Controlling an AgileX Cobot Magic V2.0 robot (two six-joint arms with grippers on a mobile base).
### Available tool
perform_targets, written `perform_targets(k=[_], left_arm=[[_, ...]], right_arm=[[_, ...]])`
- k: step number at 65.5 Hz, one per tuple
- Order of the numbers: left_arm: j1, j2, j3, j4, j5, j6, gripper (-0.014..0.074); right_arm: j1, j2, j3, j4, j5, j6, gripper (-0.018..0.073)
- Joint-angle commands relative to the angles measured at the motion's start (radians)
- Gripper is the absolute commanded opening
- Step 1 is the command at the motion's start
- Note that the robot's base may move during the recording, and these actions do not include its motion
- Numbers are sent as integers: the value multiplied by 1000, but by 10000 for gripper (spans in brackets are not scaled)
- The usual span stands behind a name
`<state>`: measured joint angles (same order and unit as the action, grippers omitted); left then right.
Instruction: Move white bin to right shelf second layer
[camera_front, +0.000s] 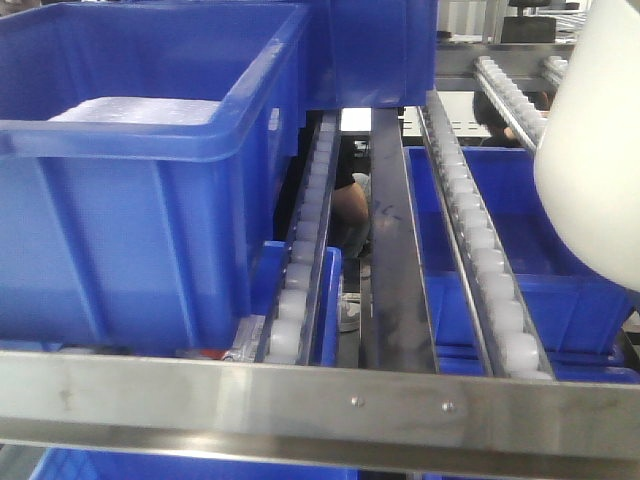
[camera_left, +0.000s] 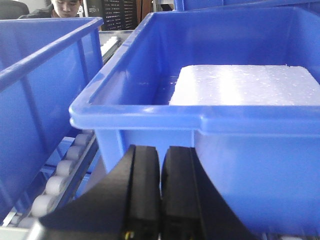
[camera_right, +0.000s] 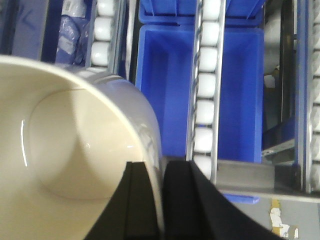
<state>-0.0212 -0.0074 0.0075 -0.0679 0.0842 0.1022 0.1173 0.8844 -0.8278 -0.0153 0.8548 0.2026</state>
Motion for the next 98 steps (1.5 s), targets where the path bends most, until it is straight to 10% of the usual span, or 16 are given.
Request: perform_targets(k=[1,74,98], left_arm=[[2,-16,37,-6,-84,-3,85],[2,-16,37,-6,-84,-3,85],[2,-16,37,-6,-84,-3,85]], right_arm=[[-5,-9,-29,-4,-65,-4,57],[-5,-9,-28,5,-95,-4,57],[-9,52,-26,-150,-75,-4,57]])
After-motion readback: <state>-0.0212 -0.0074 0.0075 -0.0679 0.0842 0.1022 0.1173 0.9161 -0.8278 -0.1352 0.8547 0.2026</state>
